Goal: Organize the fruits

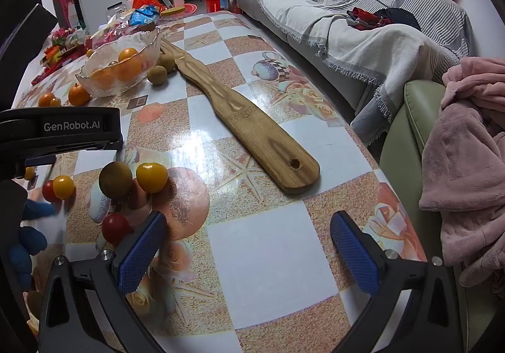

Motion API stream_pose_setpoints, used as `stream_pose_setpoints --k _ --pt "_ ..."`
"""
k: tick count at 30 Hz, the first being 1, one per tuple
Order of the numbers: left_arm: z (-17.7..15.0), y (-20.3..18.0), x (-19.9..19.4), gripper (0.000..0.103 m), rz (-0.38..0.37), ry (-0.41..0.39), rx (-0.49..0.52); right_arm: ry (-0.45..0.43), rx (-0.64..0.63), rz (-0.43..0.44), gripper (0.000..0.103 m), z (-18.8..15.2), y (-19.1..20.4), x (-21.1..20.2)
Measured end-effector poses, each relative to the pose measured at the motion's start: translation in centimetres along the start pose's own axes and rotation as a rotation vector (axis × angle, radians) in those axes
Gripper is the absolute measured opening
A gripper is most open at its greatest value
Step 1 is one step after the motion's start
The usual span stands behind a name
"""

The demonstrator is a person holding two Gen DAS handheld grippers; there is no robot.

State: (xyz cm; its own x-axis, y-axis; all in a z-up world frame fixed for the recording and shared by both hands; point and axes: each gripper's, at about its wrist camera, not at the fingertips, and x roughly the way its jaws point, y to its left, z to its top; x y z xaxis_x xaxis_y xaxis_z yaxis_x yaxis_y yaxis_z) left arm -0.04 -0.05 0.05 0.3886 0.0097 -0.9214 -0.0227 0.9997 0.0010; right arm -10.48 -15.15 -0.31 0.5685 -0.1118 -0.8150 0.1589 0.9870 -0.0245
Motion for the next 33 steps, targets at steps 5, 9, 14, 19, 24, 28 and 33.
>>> stream_pose_setpoints --k 5,9,14,19,24,28,33 --pt "0.7 -0.1 0.3 0.103 -0.013 0.039 0.020 0.027 -0.003 0.006 0.103 0.3 0.0 0.1" --pt "0.5 0.6 0.3 0.103 -0.027 0.054 0.019 0.046 -0.015 0.019 0.103 0.4 0.0 0.3" --pt "-0.6 3.3 -3.9 0.103 -0.019 -0.039 0.000 0.157 -0.059 0.032 0.103 1.8 0.0 1.0" --pt "-2.9 6.8 -7.4 0.103 0.006 -0.012 0.062 0.195 -0.049 0.068 0.103 2.3 0.6 -0.7" --pt "-5.8 10.9 -8.4 0.103 0.035 0.081 0.031 0.211 -0.031 0.146 0.103 2.7 1.8 -3.5" --pt "-8.0 13.5 -8.9 0.103 0.061 0.152 -0.003 0.284 -0.090 0.143 0.103 2.7 3.3 -5.0" --pt "-8.7 14.7 -10.2 0.103 0.072 0.191 0.012 0.335 -0.137 0.150 0.103 2.8 4.5 -7.0"
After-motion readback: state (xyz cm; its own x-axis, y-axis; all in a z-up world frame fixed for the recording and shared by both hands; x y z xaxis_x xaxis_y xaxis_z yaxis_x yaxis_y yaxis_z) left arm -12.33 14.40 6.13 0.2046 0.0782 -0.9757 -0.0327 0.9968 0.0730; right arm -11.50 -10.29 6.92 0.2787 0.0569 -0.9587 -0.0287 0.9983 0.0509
